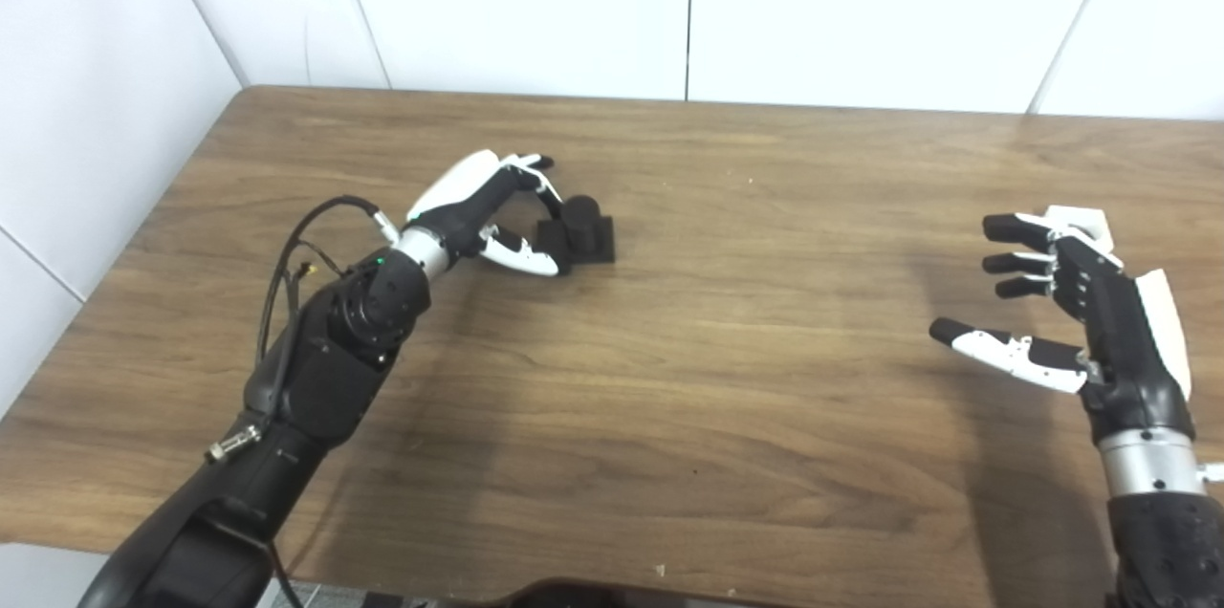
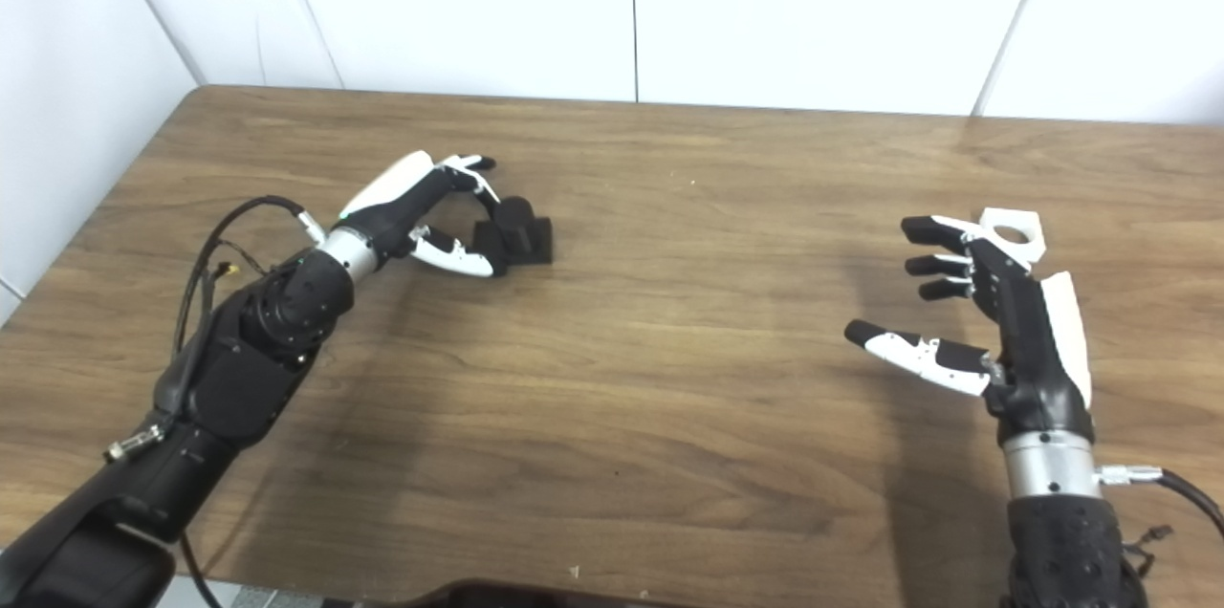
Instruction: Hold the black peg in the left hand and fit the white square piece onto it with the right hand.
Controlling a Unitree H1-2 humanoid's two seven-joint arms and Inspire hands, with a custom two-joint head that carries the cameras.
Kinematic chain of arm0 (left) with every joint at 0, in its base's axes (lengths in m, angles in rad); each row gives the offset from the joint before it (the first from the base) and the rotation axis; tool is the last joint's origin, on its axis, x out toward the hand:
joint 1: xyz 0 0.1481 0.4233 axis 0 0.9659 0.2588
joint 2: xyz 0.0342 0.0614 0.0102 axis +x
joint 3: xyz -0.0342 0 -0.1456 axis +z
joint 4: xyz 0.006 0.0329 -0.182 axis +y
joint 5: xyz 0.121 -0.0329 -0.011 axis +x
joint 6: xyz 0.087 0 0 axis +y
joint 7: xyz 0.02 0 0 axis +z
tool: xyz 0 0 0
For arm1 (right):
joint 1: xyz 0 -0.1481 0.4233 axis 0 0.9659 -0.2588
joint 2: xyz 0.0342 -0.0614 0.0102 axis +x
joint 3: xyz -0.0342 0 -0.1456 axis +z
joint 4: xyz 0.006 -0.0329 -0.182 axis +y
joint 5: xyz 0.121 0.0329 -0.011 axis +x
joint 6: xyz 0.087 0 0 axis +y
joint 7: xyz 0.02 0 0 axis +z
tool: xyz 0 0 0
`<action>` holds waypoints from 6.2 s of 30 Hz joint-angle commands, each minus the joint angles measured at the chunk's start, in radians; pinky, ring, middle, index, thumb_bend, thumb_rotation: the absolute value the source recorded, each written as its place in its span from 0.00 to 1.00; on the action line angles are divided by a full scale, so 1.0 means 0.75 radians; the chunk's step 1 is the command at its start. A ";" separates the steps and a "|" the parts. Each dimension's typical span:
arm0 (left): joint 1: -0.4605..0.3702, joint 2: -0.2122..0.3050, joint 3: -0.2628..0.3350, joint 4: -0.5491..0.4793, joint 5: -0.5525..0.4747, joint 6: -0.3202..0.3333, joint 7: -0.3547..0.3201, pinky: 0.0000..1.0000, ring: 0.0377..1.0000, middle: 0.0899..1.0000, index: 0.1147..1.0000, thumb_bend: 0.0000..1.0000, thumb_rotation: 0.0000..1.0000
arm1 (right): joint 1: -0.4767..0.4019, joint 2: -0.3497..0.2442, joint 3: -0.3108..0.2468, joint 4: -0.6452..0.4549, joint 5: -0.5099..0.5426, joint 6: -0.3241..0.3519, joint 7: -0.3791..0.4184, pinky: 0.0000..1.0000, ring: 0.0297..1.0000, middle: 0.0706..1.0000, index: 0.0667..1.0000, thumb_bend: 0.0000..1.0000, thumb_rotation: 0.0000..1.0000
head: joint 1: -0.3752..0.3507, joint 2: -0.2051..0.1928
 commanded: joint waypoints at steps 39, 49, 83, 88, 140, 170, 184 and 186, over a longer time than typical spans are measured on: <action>0.179 -0.107 -0.141 -0.292 -0.038 -0.074 -0.207 1.00 1.00 0.98 0.43 0.52 0.08 | -0.041 -0.007 0.002 -0.002 0.001 -0.092 -0.026 0.58 0.65 0.72 0.69 0.69 0.02 | -0.219 0.045; 0.225 0.016 -0.067 -0.312 -0.117 -0.161 -0.227 0.99 1.00 0.97 0.42 0.52 0.07 | -0.054 0.087 0.092 -0.003 -0.114 -0.069 -0.068 0.57 0.65 0.72 0.70 0.66 0.08 | -0.775 -0.031; 0.242 0.044 -0.039 -0.281 -0.154 -0.252 -0.258 0.90 1.00 0.95 0.42 0.52 0.05 | -0.645 -0.394 0.128 0.257 -0.514 0.234 0.226 0.56 0.74 0.78 0.72 0.71 0.16 | -0.962 -0.108; 0.247 0.047 -0.036 -0.289 -0.157 -0.247 -0.259 0.91 1.00 0.95 0.42 0.52 0.05 | -0.760 -0.503 0.178 0.376 -0.562 0.245 0.308 0.59 0.77 0.81 0.74 0.71 0.18 | -0.954 -0.099; 0.261 0.056 -0.054 -0.283 -0.088 -0.215 -0.256 1.00 1.00 0.95 0.42 0.52 0.05 | -0.915 -0.698 0.427 0.884 -0.458 0.240 0.775 0.93 1.00 0.98 0.82 0.99 0.37 | -0.910 -0.076; 0.294 0.061 -0.058 -0.344 -0.073 -0.144 -0.262 0.99 1.00 0.96 0.42 0.52 0.06 | -0.828 -0.597 0.447 1.112 -0.449 0.051 0.367 0.76 0.85 0.84 0.66 0.75 0.20 | -0.866 -0.045; 0.297 0.068 -0.057 -0.343 -0.081 -0.141 -0.264 1.00 1.00 0.96 0.42 0.52 0.06 | -0.791 -0.570 0.435 1.140 -0.442 0.012 0.218 0.77 0.82 0.77 0.45 0.51 0.14 | -0.859 -0.032; 0.297 0.069 -0.058 -0.346 -0.079 -0.140 -0.265 1.00 1.00 0.96 0.42 0.52 0.06 | -0.790 -0.571 0.441 1.143 -0.445 0.009 0.213 0.77 0.81 0.77 0.45 0.51 0.14 | -0.860 -0.031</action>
